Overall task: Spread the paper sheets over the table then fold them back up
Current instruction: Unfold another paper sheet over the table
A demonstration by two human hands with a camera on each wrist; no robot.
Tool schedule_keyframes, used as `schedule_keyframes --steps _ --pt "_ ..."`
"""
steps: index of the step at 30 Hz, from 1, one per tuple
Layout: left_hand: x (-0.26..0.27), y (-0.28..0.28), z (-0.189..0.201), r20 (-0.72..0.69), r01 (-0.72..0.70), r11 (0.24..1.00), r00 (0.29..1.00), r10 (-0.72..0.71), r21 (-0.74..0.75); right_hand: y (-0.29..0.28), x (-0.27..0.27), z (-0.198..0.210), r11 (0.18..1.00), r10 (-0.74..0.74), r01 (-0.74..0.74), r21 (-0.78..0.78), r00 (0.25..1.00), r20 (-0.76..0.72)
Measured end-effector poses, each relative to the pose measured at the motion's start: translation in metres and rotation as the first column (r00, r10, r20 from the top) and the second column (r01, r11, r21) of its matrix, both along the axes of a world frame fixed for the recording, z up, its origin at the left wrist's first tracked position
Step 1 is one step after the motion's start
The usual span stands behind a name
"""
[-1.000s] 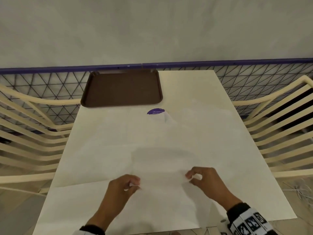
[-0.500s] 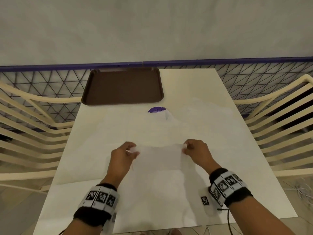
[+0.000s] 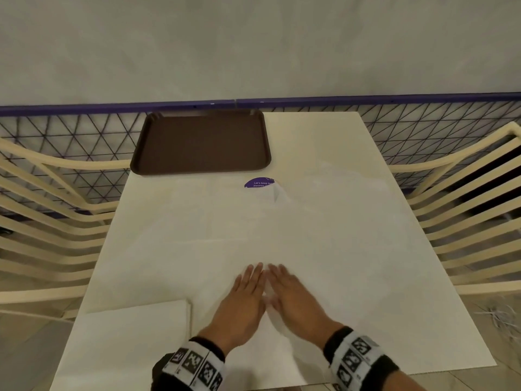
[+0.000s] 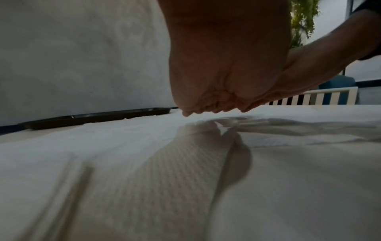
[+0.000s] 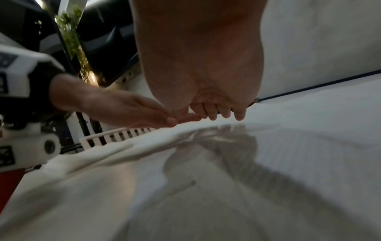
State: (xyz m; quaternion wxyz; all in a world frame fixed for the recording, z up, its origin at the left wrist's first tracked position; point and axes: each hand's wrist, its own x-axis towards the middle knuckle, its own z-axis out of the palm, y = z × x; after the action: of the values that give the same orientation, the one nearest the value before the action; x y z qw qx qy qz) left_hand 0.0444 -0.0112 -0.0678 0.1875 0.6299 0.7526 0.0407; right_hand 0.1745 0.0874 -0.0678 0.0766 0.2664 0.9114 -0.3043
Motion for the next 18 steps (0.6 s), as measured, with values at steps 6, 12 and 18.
schedule_keyframes --steps 6,12,18 --pt "-0.011 -0.007 -0.021 -0.128 0.019 1.000 0.992 -0.017 0.013 0.008 0.010 -0.011 0.988 0.088 -0.114 0.108 0.972 0.219" --pt "-0.035 -0.025 -0.014 -0.091 -0.192 0.972 0.979 0.181 -0.136 0.033 0.047 -0.003 0.992 -0.027 -0.012 0.123 0.951 0.307" --pt "-0.043 0.009 0.006 0.224 -0.546 0.836 0.822 0.524 0.049 0.032 0.042 0.003 0.996 -0.051 0.023 0.089 0.946 0.320"
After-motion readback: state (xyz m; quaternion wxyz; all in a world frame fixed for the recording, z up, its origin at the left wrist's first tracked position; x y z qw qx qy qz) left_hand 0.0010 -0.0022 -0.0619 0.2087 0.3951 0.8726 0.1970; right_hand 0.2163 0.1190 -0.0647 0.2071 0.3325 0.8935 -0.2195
